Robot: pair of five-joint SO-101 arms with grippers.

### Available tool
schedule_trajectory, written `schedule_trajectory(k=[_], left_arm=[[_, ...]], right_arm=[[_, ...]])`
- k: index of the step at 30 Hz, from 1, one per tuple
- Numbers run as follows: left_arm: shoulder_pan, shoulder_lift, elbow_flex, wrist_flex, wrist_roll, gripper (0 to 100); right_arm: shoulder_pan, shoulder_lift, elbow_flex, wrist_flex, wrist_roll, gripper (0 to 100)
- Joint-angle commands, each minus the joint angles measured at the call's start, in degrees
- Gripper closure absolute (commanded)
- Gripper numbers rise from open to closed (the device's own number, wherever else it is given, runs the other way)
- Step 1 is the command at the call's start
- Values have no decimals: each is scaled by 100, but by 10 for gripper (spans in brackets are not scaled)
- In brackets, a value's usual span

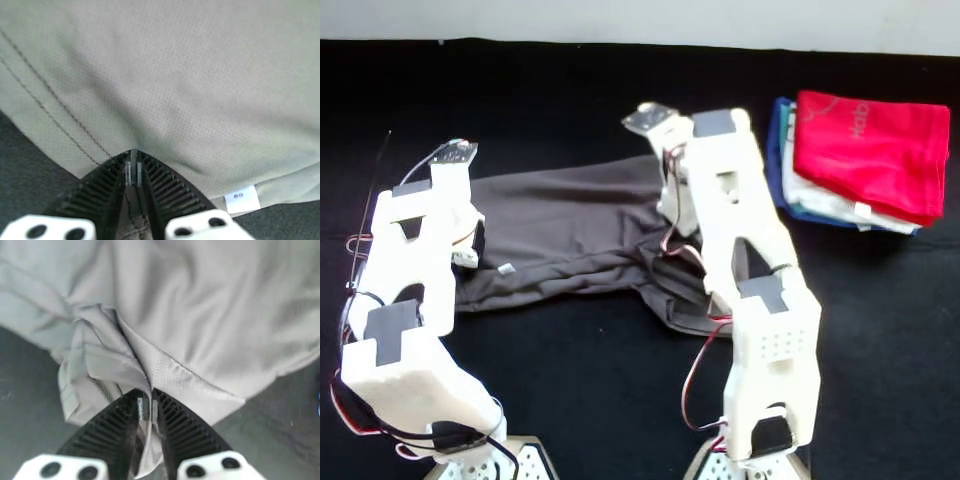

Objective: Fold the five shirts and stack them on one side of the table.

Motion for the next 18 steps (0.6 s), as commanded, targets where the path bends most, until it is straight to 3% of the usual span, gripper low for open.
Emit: schedule_trajectory(k=[1, 13, 18], left_arm=[[48, -22, -13, -246, 9, 990], [48, -22, -22, -246, 9, 990], [48, -22, -22, -246, 9, 990]], right_arm=[[57, -57, -347, 295, 62, 992], [66, -75, 1033, 277, 53, 985], [13, -637, 1042, 277, 35, 873]])
